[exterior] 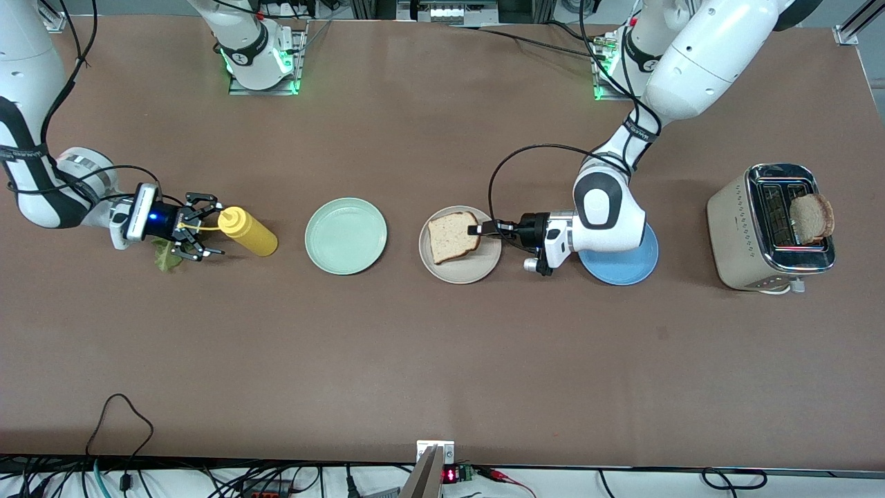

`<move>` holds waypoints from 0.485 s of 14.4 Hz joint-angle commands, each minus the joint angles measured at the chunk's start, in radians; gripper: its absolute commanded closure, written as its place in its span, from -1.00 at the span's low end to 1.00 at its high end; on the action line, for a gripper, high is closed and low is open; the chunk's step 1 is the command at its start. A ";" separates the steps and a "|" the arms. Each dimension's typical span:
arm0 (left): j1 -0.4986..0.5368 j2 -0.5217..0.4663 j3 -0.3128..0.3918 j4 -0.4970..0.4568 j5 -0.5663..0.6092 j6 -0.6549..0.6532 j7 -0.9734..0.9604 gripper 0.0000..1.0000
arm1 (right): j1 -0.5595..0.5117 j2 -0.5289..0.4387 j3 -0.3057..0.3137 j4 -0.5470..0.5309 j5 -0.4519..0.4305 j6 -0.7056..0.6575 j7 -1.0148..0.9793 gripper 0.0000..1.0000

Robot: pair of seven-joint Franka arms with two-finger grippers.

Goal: Make sandwich in beige plate with both arms
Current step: 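Lower the bread onto the beige plate while the right gripper grasps the bottle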

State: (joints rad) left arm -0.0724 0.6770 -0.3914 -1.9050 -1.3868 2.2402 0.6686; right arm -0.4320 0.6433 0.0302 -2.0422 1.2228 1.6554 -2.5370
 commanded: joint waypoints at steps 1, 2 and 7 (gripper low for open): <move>0.000 0.003 -0.001 -0.014 -0.032 0.003 0.069 0.93 | 0.013 0.021 0.008 0.002 0.041 -0.020 -0.049 -1.00; 0.000 0.004 -0.001 -0.019 -0.032 0.002 0.071 0.88 | 0.024 0.028 0.008 0.001 0.055 -0.022 -0.067 -1.00; 0.022 -0.002 0.002 -0.025 -0.025 -0.004 0.068 -1.00 | 0.075 0.038 0.008 0.002 0.096 -0.037 -0.095 -1.00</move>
State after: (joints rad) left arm -0.0671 0.6873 -0.3891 -1.9154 -1.3869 2.2402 0.6999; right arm -0.3709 0.6801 0.0400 -2.0422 1.2948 1.6310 -2.6103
